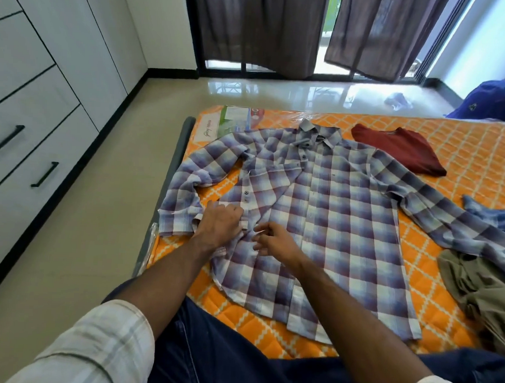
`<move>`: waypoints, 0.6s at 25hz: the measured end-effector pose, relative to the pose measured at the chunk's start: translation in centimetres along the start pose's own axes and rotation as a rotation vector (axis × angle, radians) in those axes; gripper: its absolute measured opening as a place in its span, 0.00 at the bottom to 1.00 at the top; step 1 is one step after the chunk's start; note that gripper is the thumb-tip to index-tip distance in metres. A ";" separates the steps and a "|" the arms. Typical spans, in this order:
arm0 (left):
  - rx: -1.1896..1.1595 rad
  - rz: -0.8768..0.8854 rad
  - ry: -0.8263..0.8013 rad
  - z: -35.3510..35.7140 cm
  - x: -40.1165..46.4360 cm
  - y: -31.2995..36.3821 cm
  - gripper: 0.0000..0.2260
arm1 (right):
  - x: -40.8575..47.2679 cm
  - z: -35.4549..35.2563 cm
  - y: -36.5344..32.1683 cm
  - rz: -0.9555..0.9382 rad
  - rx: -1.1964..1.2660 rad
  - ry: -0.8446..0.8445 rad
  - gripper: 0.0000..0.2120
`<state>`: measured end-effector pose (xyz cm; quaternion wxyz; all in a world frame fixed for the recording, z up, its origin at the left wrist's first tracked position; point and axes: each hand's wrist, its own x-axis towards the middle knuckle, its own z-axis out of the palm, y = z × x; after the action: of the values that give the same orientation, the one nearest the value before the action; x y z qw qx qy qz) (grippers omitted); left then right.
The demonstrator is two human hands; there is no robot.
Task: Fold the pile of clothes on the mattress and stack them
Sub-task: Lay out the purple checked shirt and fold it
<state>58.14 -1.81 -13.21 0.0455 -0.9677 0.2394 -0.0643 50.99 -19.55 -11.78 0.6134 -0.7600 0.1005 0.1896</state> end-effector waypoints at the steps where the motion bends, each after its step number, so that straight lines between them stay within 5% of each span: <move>1: 0.021 0.033 0.001 0.3 0.1 0.1 0.15 | 0.4 0.0 -0.3 0.011 0.023 0.025 0.11; 6: -0.055 0.027 -0.007 0.6 0.6 0.0 0.12 | 2.8 0.0 -1.4 0.134 0.110 0.072 0.13; 9: -0.333 -0.011 0.057 -1.4 0.1 0.4 0.07 | 2.8 0.3 -1.6 0.199 0.232 0.071 0.14; 12: -0.803 0.376 -0.061 -5.3 -1.2 3.3 0.05 | 2.0 -0.9 -1.7 0.203 0.513 0.028 0.25; 15: -0.959 0.667 -0.181 -7.9 -3.0 7.2 0.04 | 0.3 -3.3 -0.3 0.219 0.309 0.139 0.18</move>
<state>51.09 -7.17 -6.57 -0.3591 -0.7544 0.5281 0.1519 51.89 -22.68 -11.04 0.6899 -0.6527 0.2527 0.1845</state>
